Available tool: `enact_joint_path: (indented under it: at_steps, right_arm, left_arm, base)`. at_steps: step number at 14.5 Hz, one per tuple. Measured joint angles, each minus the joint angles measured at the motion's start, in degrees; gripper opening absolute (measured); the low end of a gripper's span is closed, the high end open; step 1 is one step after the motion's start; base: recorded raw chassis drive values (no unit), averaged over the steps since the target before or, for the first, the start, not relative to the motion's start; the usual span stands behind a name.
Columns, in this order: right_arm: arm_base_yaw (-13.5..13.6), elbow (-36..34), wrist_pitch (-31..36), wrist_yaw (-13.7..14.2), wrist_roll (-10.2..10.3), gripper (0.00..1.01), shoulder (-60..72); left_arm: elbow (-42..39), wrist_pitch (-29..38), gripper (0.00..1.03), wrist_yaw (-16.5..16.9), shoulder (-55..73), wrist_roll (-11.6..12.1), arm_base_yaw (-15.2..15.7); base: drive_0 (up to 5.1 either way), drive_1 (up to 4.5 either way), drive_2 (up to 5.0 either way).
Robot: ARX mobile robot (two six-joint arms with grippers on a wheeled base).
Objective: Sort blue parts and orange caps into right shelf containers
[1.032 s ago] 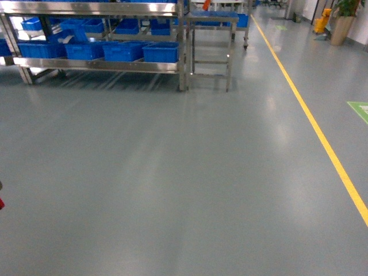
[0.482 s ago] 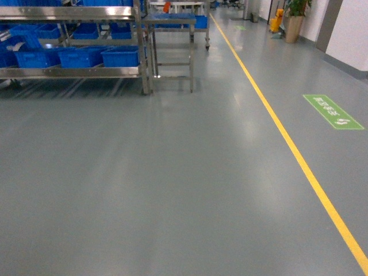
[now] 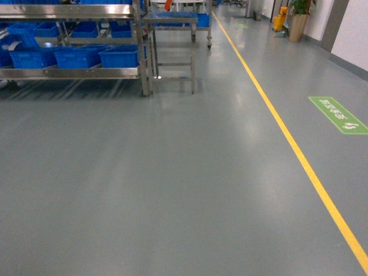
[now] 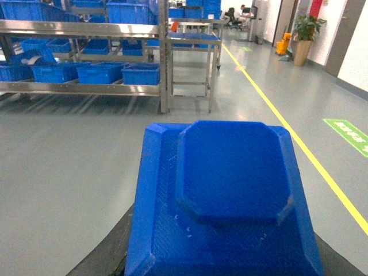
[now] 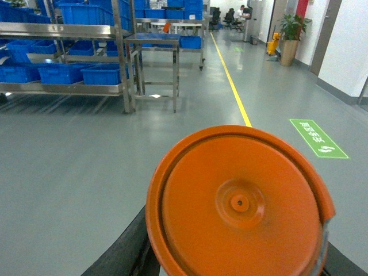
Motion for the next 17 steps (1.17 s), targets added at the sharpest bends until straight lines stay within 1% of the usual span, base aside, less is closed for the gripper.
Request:
enact_joint_path:
  at_steps: [17]
  right_arm:
    - [0.00, 0.00, 0.02, -0.02, 0.00, 0.44, 0.00]
  left_arm:
    - [0.00, 0.07, 0.43, -0.07, 0.00, 0.00, 0.00]
  base:
    - [0.0, 4.27, -4.2]
